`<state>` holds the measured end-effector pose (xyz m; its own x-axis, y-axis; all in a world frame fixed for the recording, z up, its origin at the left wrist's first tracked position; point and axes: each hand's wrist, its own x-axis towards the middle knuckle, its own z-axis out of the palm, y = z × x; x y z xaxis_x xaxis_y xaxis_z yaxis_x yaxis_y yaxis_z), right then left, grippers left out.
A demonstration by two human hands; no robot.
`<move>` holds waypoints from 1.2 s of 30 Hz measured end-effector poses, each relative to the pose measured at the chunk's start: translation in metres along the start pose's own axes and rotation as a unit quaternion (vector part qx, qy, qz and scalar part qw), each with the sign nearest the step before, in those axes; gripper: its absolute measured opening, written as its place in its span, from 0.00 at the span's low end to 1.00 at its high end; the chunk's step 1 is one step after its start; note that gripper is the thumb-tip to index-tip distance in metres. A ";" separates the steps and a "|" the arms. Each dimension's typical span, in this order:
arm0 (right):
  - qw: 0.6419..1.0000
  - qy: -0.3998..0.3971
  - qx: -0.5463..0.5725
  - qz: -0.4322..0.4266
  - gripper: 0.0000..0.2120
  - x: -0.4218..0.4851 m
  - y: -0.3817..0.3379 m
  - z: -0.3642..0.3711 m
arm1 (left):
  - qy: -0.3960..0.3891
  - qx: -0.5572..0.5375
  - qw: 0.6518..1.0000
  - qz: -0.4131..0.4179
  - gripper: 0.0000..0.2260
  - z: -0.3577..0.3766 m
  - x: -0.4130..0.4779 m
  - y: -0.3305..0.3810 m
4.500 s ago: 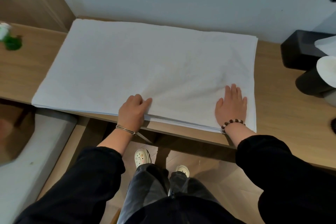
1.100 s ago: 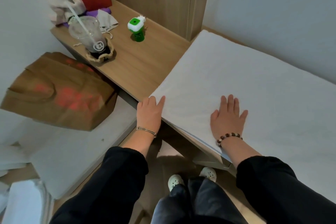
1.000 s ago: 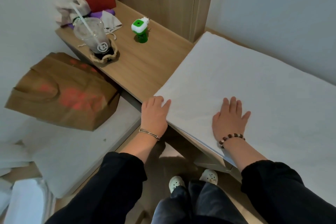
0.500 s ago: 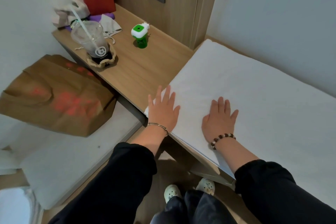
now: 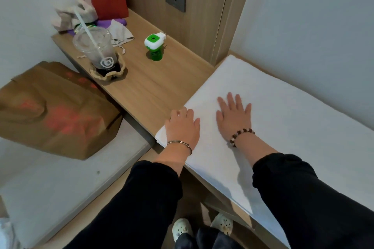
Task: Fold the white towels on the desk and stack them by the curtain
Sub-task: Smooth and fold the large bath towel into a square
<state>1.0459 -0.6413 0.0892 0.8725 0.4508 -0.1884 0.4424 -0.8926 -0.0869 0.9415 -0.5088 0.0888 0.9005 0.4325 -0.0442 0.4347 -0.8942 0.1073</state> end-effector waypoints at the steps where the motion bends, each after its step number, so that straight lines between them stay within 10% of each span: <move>1: 1.000 -0.012 -0.007 -0.015 0.26 0.009 0.001 0.001 | 0.001 0.001 1.000 -0.003 0.18 0.004 0.001 0.000; 17: 0.994 -0.067 -0.017 0.083 0.28 0.115 -0.003 -0.030 | -0.011 -0.022 1.000 -0.006 0.28 0.024 0.004 -0.005; 24: 0.977 -0.062 -0.023 -0.203 0.25 0.071 -0.027 -0.017 | -0.012 -0.020 1.000 -0.014 0.26 0.019 0.003 -0.004; 31: 0.936 -0.099 -0.134 -0.309 0.35 0.087 -0.038 -0.047 | 0.006 -0.155 0.982 -0.112 0.25 0.002 0.009 -0.005; 36: 0.899 -0.099 -0.279 -0.322 0.24 0.096 -0.062 -0.060 | -0.145 -0.228 0.940 -0.210 0.20 -0.022 0.039 -0.019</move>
<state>1.1147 -0.5424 0.1354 0.3680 0.8138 -0.4498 0.9264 -0.2793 0.2527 0.9684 -0.4723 0.1071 0.6438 0.6270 -0.4387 0.7629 -0.4813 0.4316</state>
